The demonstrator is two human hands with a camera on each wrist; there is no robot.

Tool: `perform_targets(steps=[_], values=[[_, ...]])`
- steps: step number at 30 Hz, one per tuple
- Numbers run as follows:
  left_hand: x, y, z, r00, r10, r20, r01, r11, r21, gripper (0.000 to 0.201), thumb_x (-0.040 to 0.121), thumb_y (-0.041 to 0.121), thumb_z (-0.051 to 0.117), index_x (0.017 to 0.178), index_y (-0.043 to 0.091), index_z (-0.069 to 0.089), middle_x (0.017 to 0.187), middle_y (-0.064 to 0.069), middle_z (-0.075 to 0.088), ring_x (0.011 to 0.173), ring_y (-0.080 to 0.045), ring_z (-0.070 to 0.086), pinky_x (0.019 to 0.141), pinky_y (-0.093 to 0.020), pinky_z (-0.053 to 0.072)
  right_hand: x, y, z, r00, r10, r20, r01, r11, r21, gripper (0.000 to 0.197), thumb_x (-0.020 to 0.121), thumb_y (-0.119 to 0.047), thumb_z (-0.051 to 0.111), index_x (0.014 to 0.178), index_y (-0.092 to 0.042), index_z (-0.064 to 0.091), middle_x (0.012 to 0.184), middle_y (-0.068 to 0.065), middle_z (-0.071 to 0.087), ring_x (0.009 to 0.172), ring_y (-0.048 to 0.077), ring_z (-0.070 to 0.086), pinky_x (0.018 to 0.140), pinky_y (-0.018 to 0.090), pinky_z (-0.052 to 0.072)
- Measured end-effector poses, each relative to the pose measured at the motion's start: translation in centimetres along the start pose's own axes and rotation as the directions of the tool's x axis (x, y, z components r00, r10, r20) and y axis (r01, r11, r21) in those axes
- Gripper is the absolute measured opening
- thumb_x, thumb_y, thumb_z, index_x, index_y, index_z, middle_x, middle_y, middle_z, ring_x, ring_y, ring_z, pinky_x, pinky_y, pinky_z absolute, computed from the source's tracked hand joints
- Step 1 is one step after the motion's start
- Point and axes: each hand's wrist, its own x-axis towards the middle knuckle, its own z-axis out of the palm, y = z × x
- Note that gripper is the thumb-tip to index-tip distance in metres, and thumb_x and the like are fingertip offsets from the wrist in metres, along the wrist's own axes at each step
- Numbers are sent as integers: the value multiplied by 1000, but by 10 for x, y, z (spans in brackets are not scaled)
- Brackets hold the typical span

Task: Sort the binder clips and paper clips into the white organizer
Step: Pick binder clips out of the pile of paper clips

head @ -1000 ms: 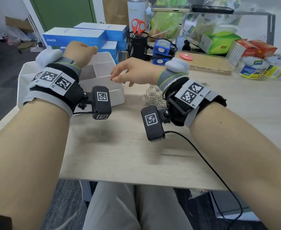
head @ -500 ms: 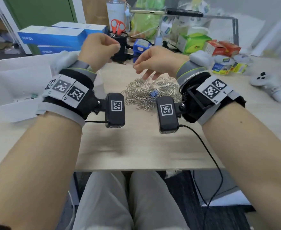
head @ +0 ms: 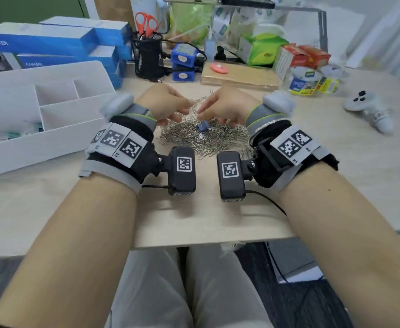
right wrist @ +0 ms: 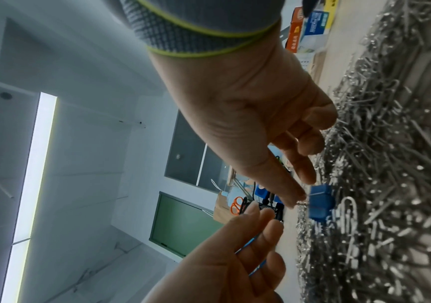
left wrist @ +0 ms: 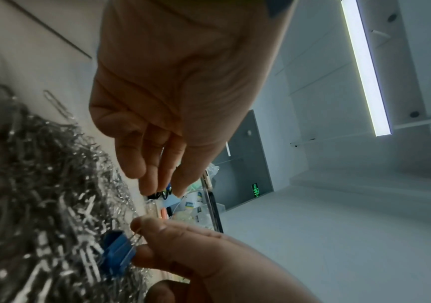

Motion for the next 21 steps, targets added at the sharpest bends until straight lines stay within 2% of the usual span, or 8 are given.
perform_targets(steps=[3, 4, 7, 9, 11, 16, 18, 21], values=[[3, -7, 6, 1000, -17, 5, 17, 1000, -11, 13, 88, 29, 64, 87, 16, 62, 77, 5, 64, 56, -8, 54, 43, -19, 40, 6, 6, 7, 1000, -17, -22, 18, 997, 69, 7, 80, -27, 73, 81, -21, 69, 36, -9, 46, 30, 5, 35, 35, 14, 28], [4, -9, 8, 1000, -18, 1, 19, 1000, -8, 13, 88, 28, 63, 88, 15, 62, 76, 5, 63, 56, -9, 53, 45, -20, 39, 8, 7, 9, 999, -23, -30, 26, 994, 105, 7, 80, -25, 73, 81, -18, 71, 33, -9, 43, 28, 5, 33, 34, 14, 26], [7, -10, 9, 999, 9, -48, -11, 999, -47, 12, 91, 25, 60, 84, 15, 61, 74, 3, 60, 50, -7, 51, 40, -16, 37, 11, 9, 9, 996, -13, -93, 38, 964, 264, 9, 83, -17, 67, 79, -10, 69, 63, 4, 60, 42, 11, 42, 40, 18, 30], [8, -9, 9, 997, 22, -75, -29, 995, -97, 15, 94, 27, 55, 90, 14, 61, 77, 3, 60, 47, -5, 52, 39, -14, 38, 12, 9, 5, 991, -10, -135, 57, 935, 350, 13, 86, -15, 62, 73, -13, 63, 75, 4, 65, 43, 7, 53, 39, 17, 33], [8, -8, 9, 999, 5, -51, -13, 986, -166, 19, 96, 32, 51, 88, 16, 59, 81, 2, 60, 52, -5, 57, 43, -15, 43, 12, 9, 2, 988, -21, -153, 84, 904, 418, 14, 88, -13, 61, 74, -14, 61, 73, 2, 66, 42, 4, 58, 36, 16, 36], [2, -4, 10, 999, 32, 9, -28, 954, -300, 24, 96, 36, 50, 83, 16, 55, 79, -4, 63, 62, -13, 64, 44, -14, 50, 10, 7, 4, 985, -48, -166, 122, 874, 470, 18, 89, -12, 60, 71, -14, 59, 70, 2, 65, 51, 9, 63, 40, 17, 39], [1, -4, 10, 998, 56, -28, -62, 956, -287, 21, 95, 31, 53, 82, 15, 56, 78, -3, 62, 61, -12, 62, 43, -15, 50, 8, 5, 6, 984, -56, -168, 133, 856, 499, 13, 89, -12, 60, 76, -13, 60, 71, 2, 65, 51, 8, 64, 42, 17, 41], [-2, -3, 7, 991, 49, -127, -81, 962, -259, 15, 94, 27, 55, 93, 12, 59, 78, 1, 61, 61, -9, 59, 41, -13, 47, 6, 2, 9, 983, -76, -169, 155, 836, 526, 4, 90, -13, 59, 90, -9, 61, 74, 2, 65, 51, 8, 63, 43, 17, 42]])
